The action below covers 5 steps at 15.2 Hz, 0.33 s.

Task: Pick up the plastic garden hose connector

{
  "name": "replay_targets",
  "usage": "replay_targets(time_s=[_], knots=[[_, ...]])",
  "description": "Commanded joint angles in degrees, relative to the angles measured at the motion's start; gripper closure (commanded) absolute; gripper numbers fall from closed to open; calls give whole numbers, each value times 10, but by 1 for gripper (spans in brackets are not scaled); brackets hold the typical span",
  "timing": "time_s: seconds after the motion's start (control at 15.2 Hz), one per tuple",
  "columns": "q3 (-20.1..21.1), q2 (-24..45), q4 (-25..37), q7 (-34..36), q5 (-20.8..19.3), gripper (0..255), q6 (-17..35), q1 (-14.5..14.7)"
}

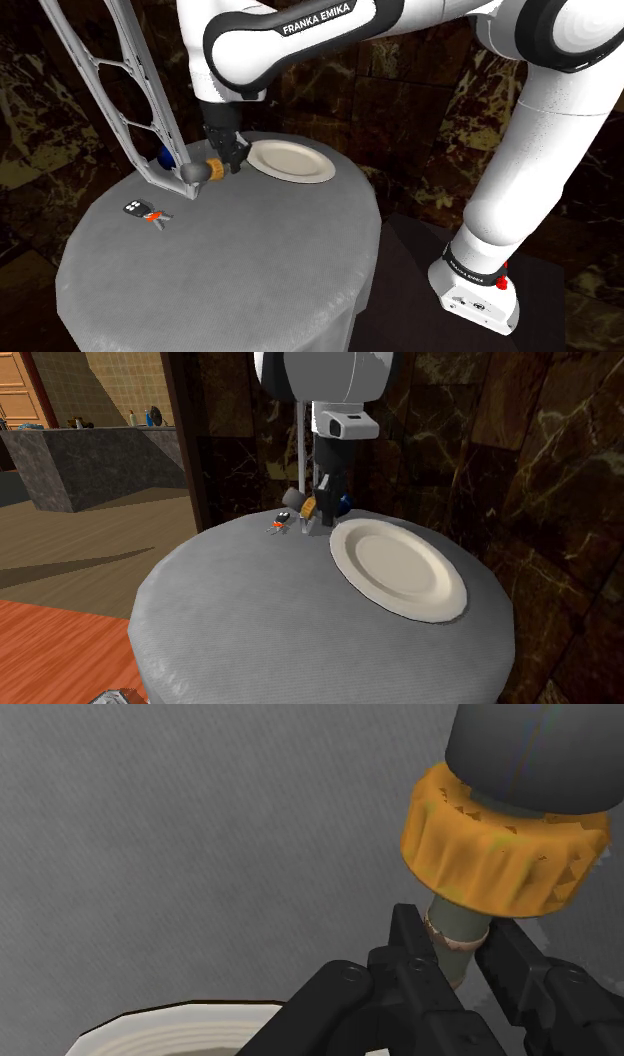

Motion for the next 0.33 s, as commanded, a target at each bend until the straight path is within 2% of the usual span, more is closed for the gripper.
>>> replay_targets(time_s=[0.0, 0.26], knots=[[0, -5, 11, -2, 4, 255, -15, -1], [1, -7, 26, -3, 6, 255, -31, -1]])
